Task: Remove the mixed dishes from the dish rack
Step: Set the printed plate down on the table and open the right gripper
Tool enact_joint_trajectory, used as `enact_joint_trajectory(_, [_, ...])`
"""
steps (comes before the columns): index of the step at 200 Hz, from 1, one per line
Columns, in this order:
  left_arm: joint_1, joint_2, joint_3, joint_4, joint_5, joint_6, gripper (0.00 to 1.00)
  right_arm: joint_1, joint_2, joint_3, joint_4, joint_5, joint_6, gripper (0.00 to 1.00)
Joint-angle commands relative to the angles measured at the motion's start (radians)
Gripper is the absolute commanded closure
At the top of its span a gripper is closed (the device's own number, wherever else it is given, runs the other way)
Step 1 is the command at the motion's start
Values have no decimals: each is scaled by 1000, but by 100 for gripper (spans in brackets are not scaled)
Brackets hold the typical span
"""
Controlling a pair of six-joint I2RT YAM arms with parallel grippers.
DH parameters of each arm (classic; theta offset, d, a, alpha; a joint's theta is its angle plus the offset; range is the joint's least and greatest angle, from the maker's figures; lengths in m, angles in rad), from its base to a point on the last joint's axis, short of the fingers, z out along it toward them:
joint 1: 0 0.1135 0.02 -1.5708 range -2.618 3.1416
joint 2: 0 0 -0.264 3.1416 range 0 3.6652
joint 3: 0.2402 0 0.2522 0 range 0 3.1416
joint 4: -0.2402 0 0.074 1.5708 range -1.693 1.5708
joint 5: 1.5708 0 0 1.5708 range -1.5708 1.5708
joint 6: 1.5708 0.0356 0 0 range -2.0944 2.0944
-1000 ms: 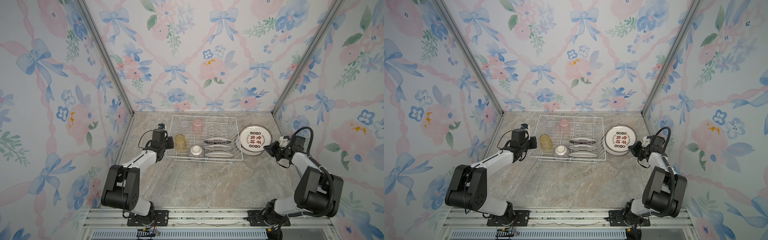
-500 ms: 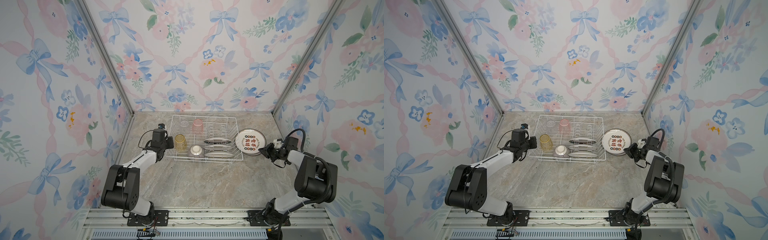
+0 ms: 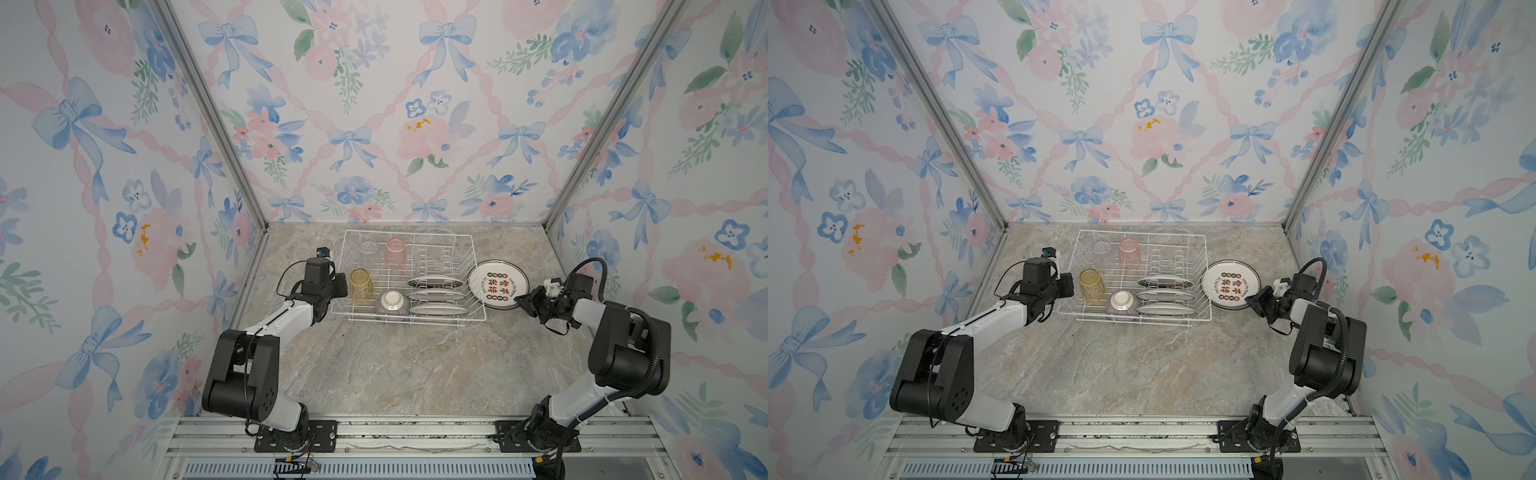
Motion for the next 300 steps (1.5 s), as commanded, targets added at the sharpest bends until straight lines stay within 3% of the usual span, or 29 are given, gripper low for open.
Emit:
enact_joint_trajectory(1, [-3,2,-27,-43,-11,-23,100,5,6,13,-7,-9,-16,83])
enact_joint_trajectory(141, [-2,-11,-44,-38,-12,-26,100,-22,-85,13,-130,22,-81,66])
enact_joint_trajectory(300, [-2,-14,-43,-28,-8,-22,100,-21,-127,45,-264,138,-184,62])
